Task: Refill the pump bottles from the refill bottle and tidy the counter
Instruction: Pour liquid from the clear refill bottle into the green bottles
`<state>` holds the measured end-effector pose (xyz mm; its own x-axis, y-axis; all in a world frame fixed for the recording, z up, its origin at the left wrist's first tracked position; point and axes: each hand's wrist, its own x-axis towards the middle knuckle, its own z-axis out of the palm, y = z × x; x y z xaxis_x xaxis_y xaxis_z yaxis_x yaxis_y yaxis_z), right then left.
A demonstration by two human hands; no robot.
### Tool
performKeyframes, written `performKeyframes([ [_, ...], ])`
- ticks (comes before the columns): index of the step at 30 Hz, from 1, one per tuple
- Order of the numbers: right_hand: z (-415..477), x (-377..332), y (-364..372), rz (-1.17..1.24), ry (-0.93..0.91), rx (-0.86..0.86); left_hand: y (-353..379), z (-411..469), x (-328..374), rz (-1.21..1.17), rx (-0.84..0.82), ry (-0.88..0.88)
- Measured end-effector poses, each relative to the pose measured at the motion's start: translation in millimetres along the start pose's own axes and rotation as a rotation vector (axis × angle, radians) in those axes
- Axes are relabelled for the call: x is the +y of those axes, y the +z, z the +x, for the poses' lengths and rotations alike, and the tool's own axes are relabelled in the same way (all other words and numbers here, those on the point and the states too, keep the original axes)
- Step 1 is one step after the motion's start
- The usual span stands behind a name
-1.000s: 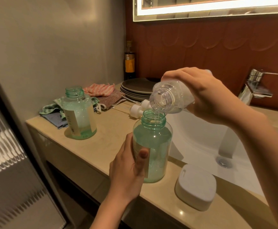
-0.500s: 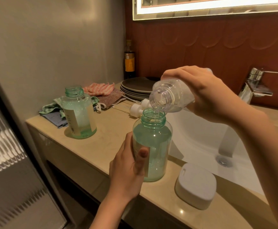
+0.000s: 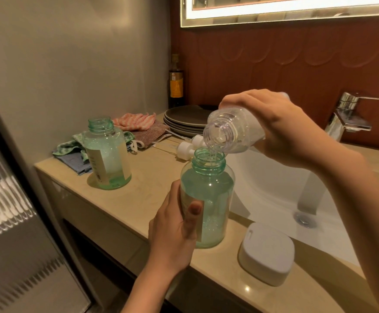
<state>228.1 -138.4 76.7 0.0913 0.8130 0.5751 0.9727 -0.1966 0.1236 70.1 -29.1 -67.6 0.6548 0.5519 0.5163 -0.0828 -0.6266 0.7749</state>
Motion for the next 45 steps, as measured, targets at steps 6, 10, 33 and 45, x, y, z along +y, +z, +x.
performKeyframes([
  [6,0.3,1.2,0.3,-0.005,-0.005,0.004,-0.6,-0.2,0.1,0.011,0.001,0.003],
  [10,0.1,1.5,0.5,-0.005,-0.006,0.003,0.0,0.1,0.1,0.016,0.002,0.001],
  [33,0.0,-0.1,-0.3,-0.009,-0.003,0.001,-0.2,-0.1,1.5,0.008,0.017,-0.010],
  [45,0.4,1.9,1.4,-0.020,-0.014,-0.004,0.3,0.0,-0.8,0.022,0.017,0.004],
])
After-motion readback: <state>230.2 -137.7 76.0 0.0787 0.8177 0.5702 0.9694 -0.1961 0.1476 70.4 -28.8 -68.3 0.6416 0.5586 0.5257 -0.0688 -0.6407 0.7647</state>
